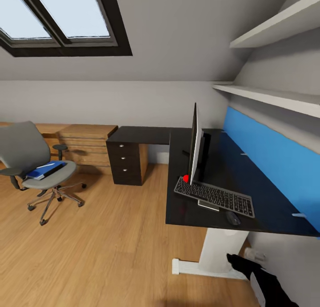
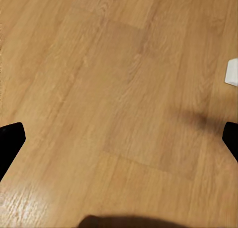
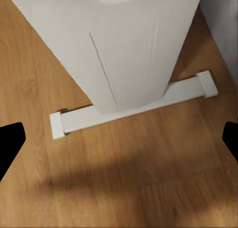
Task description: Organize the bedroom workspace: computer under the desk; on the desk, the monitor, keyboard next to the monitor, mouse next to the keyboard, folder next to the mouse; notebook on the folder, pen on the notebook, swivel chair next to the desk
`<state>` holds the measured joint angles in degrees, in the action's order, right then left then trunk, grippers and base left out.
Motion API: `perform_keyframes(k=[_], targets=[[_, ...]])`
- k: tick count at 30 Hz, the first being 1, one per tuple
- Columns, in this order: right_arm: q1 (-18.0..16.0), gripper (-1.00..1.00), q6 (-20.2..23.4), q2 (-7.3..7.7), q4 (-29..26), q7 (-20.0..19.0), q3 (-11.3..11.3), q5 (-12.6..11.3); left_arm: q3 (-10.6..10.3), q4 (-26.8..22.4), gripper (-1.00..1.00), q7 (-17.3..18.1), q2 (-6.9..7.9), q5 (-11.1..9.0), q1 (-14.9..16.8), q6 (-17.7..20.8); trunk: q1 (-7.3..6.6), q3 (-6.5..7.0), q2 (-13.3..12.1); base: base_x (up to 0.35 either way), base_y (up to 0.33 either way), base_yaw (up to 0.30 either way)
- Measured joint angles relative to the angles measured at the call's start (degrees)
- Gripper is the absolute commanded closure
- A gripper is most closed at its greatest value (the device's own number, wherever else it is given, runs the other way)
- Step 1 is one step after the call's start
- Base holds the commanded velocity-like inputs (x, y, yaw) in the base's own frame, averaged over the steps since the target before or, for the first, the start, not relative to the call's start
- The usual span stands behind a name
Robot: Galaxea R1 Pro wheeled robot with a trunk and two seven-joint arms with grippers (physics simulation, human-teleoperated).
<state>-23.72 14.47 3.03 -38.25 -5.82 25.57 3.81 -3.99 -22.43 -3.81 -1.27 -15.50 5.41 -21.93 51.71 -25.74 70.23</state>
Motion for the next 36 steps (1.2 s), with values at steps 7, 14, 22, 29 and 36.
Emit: perform_keyframes(k=[7, 14, 22, 29, 36], targets=[[0.09, -1.00, 7.47, -1.16, -13.55, -0.11, 0.24, -0.02, 0.02, 0.00, -1.00, -0.07, 0.00, -0.02, 0.00, 0.00, -1.54, 1.25, -2.81, 0.000, 0.000, 0.000], [0.12, -1.00, 8.31, -2.21, -18.37, -0.12, 0.27, -0.01, 0.02, 0.00, -1.00, -0.08, -0.08, -0.03, 0.00, 0.00, -3.08, 2.51, -5.62, 0.000, 0.000, 0.000], [1.30, -1.00, 8.50, -2.37, -22.25, -0.24, 0.25, 0.00, 0.02, 0.00, -1.00, -0.09, -0.03, -0.03, 0.00, 0.00, -4.83, 3.95, -8.83, 0.000, 0.000, 0.000], [2.28, -1.00, 8.45, -2.26, -24.61, -0.43, -0.40, 1.32, -0.08, 0.00, -1.00, 0.04, -0.07, 0.17, 0.00, -0.23, -5.50, 4.49, -10.05, 0.000, 0.000, 0.000], [2.31, -1.00, 8.32, -2.46, -26.40, -0.66, -4.14, 8.88, -0.14, 0.00, -1.00, 0.07, -0.01, 0.26, 0.00, -0.38, -5.50, 4.49, -10.05, 0.000, 0.000, 0.000]])
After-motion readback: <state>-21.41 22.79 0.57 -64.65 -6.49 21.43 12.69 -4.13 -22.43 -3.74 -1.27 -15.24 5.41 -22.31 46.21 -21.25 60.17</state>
